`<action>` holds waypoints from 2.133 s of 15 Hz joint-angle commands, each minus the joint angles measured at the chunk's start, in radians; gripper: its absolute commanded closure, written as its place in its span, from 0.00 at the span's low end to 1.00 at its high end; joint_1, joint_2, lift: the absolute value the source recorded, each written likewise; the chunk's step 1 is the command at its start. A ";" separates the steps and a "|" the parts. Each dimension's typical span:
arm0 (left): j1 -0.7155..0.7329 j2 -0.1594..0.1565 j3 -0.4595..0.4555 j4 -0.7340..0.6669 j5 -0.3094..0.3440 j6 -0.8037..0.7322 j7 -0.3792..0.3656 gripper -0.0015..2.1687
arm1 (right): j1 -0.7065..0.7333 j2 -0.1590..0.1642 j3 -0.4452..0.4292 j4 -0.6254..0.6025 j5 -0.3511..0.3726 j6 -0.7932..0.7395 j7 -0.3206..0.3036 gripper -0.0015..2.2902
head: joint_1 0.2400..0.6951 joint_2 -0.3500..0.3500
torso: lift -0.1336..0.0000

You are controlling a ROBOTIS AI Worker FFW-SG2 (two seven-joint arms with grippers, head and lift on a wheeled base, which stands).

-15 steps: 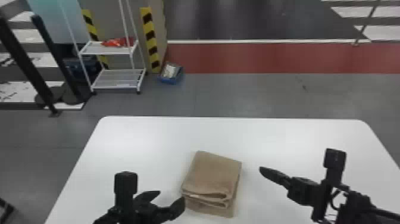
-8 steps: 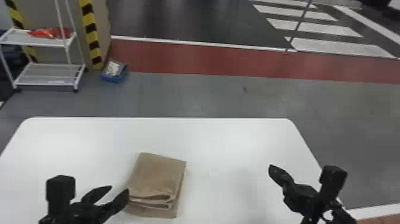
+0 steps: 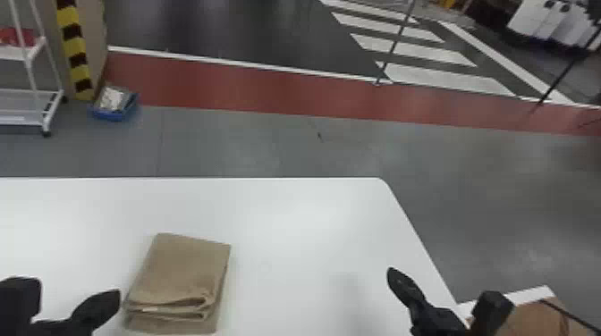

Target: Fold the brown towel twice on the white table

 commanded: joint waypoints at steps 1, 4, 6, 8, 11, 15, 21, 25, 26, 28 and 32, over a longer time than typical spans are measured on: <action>0.005 0.000 -0.014 0.006 -0.001 0.002 0.003 0.77 | -0.001 0.003 0.002 0.000 -0.008 -0.003 0.005 0.77 | 1.00 0.00 | 1.00; 0.042 0.000 -0.021 -0.051 0.009 0.020 0.002 0.77 | -0.007 0.003 0.011 0.000 -0.007 0.000 0.006 0.77 | 1.00 0.00 | 1.00; 0.074 0.000 -0.024 -0.097 0.028 0.036 -0.005 0.77 | -0.013 0.003 0.025 0.000 -0.007 0.006 0.006 0.77 | 1.00 0.00 | 1.00; 0.102 0.000 -0.046 -0.131 0.034 0.045 -0.008 0.77 | -0.019 0.003 0.033 0.000 -0.008 0.016 0.005 0.77 | 1.00 0.00 | 1.00; 0.123 0.002 -0.063 -0.138 0.055 0.045 -0.009 0.77 | -0.021 0.003 0.040 0.000 -0.012 0.022 0.005 0.77 | 1.00 0.00 | 1.00; 0.131 -0.001 -0.070 -0.138 0.059 0.039 0.000 0.76 | -0.009 0.003 0.039 -0.017 -0.033 0.028 0.006 0.77 | 1.00 0.00 | 1.00; 0.175 0.011 -0.015 -0.246 0.012 -0.167 0.032 0.00 | -0.002 0.003 0.082 -0.065 -0.028 0.043 0.009 0.75 | 1.00 0.00 | 1.00; 0.140 0.013 -0.006 -0.296 -0.064 -0.228 0.089 0.01 | -0.119 0.003 0.157 -0.086 0.065 0.080 0.015 0.34 | 1.00 0.10 | 1.00; 0.102 0.002 -0.008 -0.295 -0.099 -0.228 0.107 0.00 | -0.157 0.003 0.178 -0.086 0.091 0.092 0.020 0.09 | 1.00 0.12 | 1.00; 0.011 0.000 -0.020 -0.249 -0.124 -0.225 0.164 0.00 | -0.207 -0.031 0.217 -0.086 0.125 0.117 0.019 0.00 | 1.00 0.19 | 1.00; -0.147 -0.019 -0.038 -0.132 -0.113 -0.231 0.250 0.00 | -0.288 -0.027 0.295 -0.112 0.146 0.280 -0.113 0.02 | 1.00 0.30 | 1.00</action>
